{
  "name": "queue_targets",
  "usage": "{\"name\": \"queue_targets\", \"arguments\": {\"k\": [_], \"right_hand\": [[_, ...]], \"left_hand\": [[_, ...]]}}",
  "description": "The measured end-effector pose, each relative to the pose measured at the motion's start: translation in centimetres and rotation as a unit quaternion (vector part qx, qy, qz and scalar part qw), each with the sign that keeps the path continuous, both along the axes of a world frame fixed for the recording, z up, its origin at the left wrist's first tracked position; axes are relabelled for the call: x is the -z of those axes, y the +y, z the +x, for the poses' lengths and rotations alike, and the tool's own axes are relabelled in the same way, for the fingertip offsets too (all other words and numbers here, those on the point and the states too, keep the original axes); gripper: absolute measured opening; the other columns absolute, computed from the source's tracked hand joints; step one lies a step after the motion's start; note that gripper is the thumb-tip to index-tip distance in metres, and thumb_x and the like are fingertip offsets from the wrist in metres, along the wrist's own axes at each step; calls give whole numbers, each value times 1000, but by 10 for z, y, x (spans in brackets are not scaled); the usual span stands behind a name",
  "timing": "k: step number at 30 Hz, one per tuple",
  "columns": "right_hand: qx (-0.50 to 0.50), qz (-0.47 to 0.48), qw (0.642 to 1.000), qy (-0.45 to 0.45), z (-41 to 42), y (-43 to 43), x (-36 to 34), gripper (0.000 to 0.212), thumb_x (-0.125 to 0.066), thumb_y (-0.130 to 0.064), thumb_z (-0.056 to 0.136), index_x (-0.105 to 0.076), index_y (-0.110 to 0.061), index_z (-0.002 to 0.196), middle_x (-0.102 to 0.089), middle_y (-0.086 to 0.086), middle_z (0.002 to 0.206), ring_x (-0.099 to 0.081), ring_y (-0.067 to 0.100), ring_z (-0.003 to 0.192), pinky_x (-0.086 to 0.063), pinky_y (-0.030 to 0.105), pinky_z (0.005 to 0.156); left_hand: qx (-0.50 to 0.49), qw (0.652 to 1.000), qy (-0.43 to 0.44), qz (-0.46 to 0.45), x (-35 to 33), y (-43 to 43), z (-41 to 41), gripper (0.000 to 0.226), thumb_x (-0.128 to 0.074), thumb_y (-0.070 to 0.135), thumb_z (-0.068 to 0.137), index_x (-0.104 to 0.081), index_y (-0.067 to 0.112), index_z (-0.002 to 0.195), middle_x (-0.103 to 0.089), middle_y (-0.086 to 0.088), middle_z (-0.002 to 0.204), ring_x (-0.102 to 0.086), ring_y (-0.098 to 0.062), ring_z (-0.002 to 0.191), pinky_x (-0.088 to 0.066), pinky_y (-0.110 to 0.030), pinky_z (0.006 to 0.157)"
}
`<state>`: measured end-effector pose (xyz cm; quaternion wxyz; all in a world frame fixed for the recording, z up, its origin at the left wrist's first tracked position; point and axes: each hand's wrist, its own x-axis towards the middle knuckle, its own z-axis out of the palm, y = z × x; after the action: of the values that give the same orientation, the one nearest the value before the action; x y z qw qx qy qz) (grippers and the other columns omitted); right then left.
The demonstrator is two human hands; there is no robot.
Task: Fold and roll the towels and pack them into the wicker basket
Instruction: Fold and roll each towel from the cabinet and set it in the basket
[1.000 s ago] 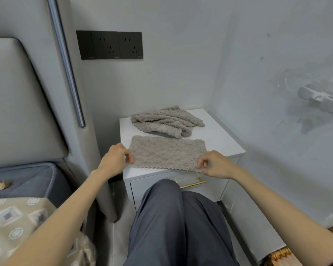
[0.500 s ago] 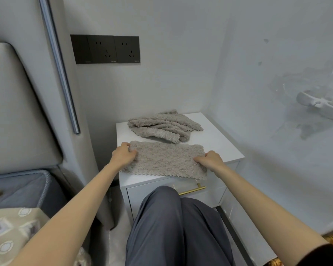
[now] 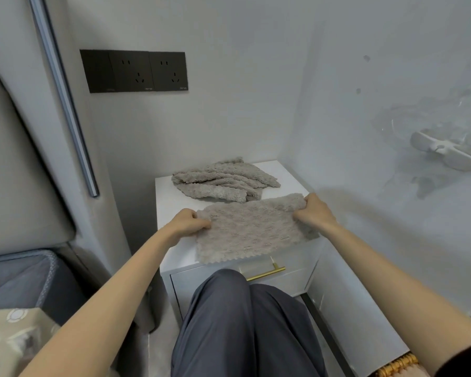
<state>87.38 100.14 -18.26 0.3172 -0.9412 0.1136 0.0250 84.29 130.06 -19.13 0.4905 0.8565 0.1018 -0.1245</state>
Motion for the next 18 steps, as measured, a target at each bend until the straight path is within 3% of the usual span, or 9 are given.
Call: {"name": "queue_targets", "arguments": {"k": [5, 7, 9, 11, 14, 18], "right_hand": [[-8, -167, 980, -110, 20, -28, -30, 28, -47, -8, 84, -41, -13, 112, -60, 8, 92, -52, 28, 77, -36, 32, 65], [-19, -208, 966, -153, 31, -33, -41, 29, -43, -4, 86, -44, -13, 114, -63, 9, 90, -50, 27, 74, -34, 32, 67], [-32, -236, 952, -192, 43, -35, -52, 30, -40, -2, 87, -48, -14, 113, -65, 9, 91, -50, 27, 76, -33, 33, 68], [-51, -260, 935, -233, 57, -33, -61, 31, -38, -2, 90, -53, -16, 113, -66, 8, 95, -55, 29, 83, -32, 34, 71], [-86, -283, 909, -293, 79, -26, -69, 31, -38, -3, 91, -58, -18, 110, -66, 6, 101, -57, 31, 93, -30, 34, 71], [-142, -276, 893, -326, 103, -19, -67, 32, -42, -2, 92, -58, -16, 116, -60, 8, 112, -50, 29, 101, -37, 35, 73]], "left_hand": [[4, 991, -12, -132, -9, -46, 3, 35, -74, 5, 79, -43, 14, 67, -56, -10, 74, -60, -17, 68, -56, -18, 58], [-9, 984, -6, -176, -9, -65, 5, 30, -76, 4, 77, -48, 11, 85, -63, -14, 84, -63, -20, 73, -57, -22, 59], [-32, 976, 18, -215, -5, -79, 8, 58, -76, 2, 76, -33, 15, 113, -64, -14, 96, -66, -20, 71, -56, -22, 54], [-29, 973, 25, -228, -1, -89, 11, 71, -75, -1, 76, -24, 22, 121, -64, -14, 97, -66, -21, 68, -56, -23, 52], [-8, 972, 53, -229, 3, -103, 19, 61, -72, 1, 79, -33, 18, 122, -67, -18, 101, -68, -21, 69, -59, -28, 60], [-4, 974, 81, -210, 10, -115, 27, 31, -68, 17, 86, -52, 8, 111, -68, -10, 88, -69, -20, 70, -61, -35, 71]]}}
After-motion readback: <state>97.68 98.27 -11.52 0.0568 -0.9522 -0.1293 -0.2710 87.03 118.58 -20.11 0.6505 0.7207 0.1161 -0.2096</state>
